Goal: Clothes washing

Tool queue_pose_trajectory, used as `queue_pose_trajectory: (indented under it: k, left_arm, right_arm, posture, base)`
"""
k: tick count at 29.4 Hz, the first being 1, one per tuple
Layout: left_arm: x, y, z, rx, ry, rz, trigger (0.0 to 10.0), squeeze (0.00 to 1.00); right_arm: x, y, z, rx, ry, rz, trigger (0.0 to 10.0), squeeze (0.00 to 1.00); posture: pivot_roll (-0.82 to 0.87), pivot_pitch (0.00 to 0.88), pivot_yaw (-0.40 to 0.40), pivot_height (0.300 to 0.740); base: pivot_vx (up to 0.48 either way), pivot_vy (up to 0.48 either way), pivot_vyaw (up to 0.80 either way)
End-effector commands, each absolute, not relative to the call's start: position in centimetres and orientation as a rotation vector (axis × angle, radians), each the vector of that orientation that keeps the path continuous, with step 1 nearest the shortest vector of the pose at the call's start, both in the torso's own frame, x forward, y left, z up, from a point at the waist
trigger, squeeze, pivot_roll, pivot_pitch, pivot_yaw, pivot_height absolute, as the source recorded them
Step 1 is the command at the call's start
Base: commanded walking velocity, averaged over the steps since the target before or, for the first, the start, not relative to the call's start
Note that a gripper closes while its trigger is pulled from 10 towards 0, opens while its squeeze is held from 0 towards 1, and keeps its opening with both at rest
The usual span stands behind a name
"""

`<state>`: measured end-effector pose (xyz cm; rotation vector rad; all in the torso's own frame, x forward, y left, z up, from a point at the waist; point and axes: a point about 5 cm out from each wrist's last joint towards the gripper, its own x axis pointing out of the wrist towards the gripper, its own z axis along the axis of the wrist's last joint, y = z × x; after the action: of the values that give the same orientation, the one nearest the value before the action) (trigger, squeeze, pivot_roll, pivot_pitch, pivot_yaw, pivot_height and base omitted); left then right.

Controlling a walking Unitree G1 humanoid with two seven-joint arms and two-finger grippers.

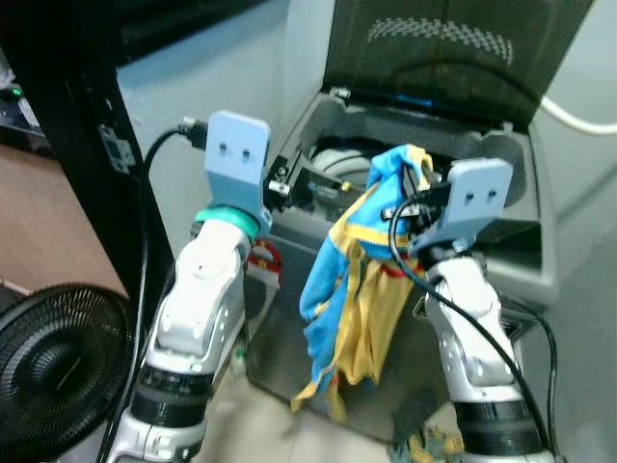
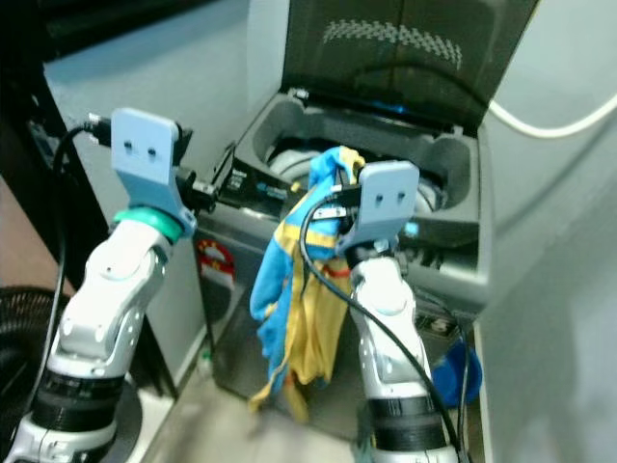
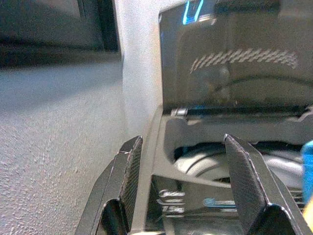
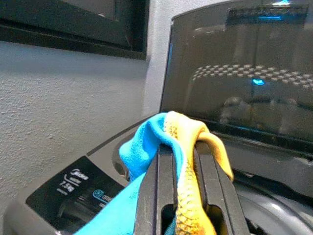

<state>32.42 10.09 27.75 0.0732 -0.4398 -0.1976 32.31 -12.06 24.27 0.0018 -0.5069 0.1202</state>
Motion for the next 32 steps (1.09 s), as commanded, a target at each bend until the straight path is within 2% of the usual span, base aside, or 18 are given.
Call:
queue_pose_trajectory:
  k: [1,9,16,25,32]
  left_arm:
    - [32.4,9.7,27.5,0.069,-0.426,-0.215,10.0,0.00]
    - [32.4,9.6,27.4,0.068,-0.423,-0.219,10.0,0.00]
    - [32.3,9.6,27.4,0.067,-0.421,-0.220,10.0,0.00]
    - [32.3,9.5,27.3,0.068,-0.419,-0.228,10.0,0.00]
    - [32.3,9.5,27.3,0.065,-0.420,-0.228,10.0,0.00]
  right_arm:
    - [32.4,-13.1,24.7,0.003,-0.522,0.069,10.0,0.00]
    - [32.6,-13.6,24.5,-0.012,-0.507,0.023,10.0,0.00]
    - [32.9,-14.2,24.4,-0.005,-0.490,-0.023,10.0,0.00]
    - [33.0,-14.4,24.4,-0.019,-0.487,-0.050,10.0,0.00]
    - [33.1,-14.6,24.4,-0.017,-0.482,-0.063,10.0,0.00]
  posture:
    - [0.07,0.000,0.012,0.720]
    - [0.07,0.000,0.012,0.720]
    - [0.07,0.000,0.010,0.720]
    - [0.07,0.000,0.009,0.720]
    - [0.07,0.000,0.008,0.720]
  base:
    - [0.304,0.000,0.00]
    - [0.300,0.000,0.00]
    - [0.287,0.000,-0.80]
    - [0.000,0.000,0.00]
    - [0.000,0.000,-0.78]
